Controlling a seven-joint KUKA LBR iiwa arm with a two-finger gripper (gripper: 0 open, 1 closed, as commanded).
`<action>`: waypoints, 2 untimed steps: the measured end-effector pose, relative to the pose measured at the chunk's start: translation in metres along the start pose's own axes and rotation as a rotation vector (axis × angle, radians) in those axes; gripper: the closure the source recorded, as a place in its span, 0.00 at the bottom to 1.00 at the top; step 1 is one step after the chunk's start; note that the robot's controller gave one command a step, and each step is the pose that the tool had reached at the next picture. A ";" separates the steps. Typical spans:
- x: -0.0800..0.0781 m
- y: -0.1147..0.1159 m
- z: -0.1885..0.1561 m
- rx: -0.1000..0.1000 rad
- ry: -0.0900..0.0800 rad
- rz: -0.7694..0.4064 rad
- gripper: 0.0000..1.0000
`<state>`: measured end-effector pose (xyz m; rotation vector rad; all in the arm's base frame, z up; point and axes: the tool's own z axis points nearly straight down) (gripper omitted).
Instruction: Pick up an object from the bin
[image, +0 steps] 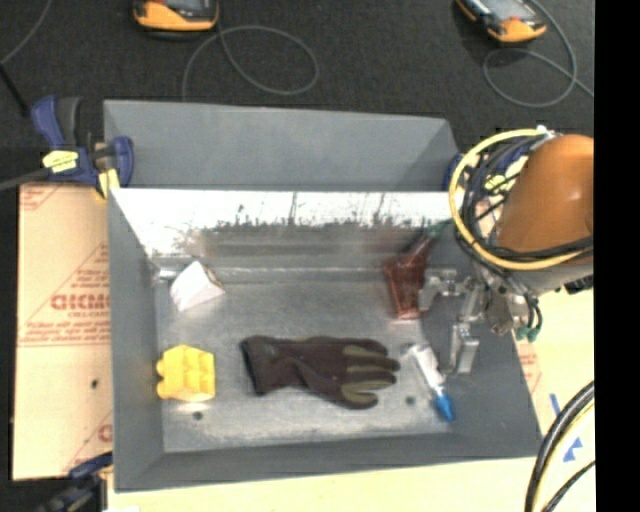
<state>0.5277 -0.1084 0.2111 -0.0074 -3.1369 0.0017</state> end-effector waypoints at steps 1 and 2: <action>-0.002 0.000 -0.005 0.001 -0.008 -0.003 0.00; -0.007 0.041 0.060 0.001 -0.011 -0.003 0.00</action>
Offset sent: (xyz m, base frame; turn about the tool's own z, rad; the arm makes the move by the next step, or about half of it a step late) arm 0.0094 0.0929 -0.1411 -0.0057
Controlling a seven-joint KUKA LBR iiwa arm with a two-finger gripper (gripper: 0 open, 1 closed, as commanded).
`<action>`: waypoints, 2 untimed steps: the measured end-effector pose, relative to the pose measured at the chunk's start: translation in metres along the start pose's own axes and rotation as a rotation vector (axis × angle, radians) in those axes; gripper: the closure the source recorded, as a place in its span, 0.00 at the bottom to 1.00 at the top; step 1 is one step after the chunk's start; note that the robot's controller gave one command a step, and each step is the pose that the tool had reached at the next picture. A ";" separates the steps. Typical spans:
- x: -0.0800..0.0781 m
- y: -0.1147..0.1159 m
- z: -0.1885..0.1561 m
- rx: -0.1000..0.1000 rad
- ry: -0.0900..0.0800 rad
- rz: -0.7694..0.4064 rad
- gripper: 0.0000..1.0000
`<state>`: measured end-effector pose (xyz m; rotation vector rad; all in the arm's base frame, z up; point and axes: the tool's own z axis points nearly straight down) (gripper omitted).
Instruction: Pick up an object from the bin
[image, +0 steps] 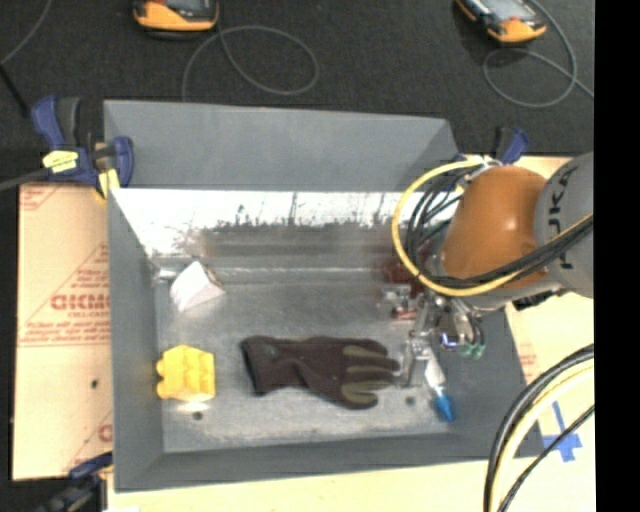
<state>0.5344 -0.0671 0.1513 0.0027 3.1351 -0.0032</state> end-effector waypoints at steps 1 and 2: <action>-0.004 0.029 0.013 0.000 0.010 -0.089 0.00; -0.008 0.081 0.033 -0.001 -0.003 -0.047 0.00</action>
Offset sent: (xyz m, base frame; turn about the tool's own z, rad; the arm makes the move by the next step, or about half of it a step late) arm 0.0068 0.0817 -0.0341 -0.0473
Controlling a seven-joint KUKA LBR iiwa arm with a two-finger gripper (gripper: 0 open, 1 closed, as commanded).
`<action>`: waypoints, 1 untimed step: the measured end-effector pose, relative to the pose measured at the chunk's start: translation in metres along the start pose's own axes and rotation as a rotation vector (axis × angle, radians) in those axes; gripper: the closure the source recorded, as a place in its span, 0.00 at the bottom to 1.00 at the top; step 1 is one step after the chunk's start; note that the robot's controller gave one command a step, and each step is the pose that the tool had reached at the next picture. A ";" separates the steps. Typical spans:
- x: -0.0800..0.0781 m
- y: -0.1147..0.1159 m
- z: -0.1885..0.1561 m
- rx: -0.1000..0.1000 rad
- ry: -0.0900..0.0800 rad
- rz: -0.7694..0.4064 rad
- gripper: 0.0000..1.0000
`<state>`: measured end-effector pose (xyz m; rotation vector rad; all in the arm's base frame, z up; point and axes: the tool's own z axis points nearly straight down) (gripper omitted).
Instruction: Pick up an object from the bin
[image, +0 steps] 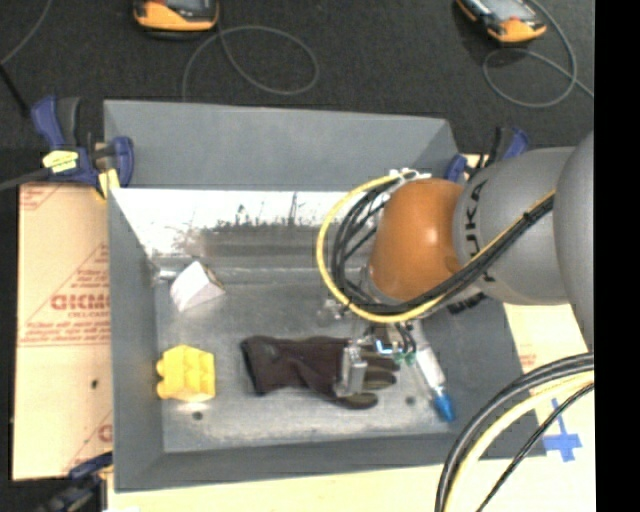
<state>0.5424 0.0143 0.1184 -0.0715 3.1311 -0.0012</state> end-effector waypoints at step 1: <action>-0.007 0.009 0.049 0.001 0.012 -0.003 0.00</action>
Offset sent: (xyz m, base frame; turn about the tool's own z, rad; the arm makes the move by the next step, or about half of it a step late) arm -0.0211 0.0110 -0.0484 0.2904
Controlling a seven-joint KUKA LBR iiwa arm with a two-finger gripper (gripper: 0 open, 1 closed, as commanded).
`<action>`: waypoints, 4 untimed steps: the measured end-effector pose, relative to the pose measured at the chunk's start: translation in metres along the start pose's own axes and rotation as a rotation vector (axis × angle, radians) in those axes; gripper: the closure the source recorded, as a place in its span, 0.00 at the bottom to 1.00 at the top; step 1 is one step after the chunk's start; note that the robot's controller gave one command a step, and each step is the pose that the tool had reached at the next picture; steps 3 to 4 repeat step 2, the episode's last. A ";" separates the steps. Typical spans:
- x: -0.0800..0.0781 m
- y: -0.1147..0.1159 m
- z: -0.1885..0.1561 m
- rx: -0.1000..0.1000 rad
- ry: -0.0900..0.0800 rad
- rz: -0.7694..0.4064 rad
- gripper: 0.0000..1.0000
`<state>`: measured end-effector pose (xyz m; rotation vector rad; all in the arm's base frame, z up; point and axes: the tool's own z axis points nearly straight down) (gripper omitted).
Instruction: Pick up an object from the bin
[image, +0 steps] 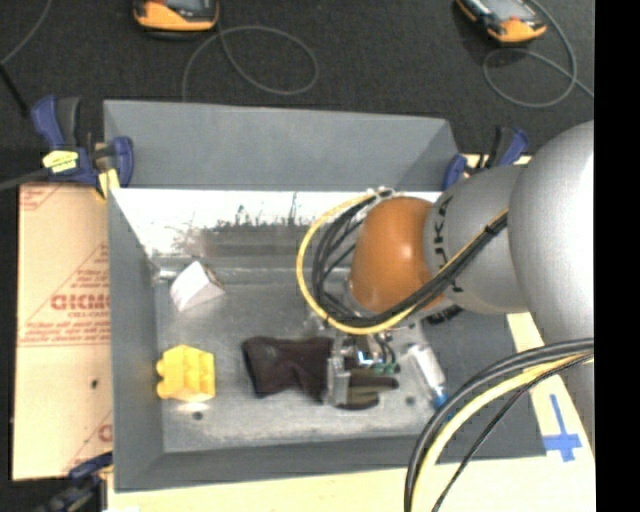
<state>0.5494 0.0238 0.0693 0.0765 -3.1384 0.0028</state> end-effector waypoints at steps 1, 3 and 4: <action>0.027 0.002 -0.002 -0.002 -0.015 0.290 1.00; 0.027 0.002 -0.002 -0.002 -0.015 0.290 1.00; 0.027 0.002 -0.002 -0.002 -0.015 0.290 1.00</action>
Offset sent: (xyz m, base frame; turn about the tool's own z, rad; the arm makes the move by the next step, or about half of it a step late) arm 0.0000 0.0000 0.0000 0.0000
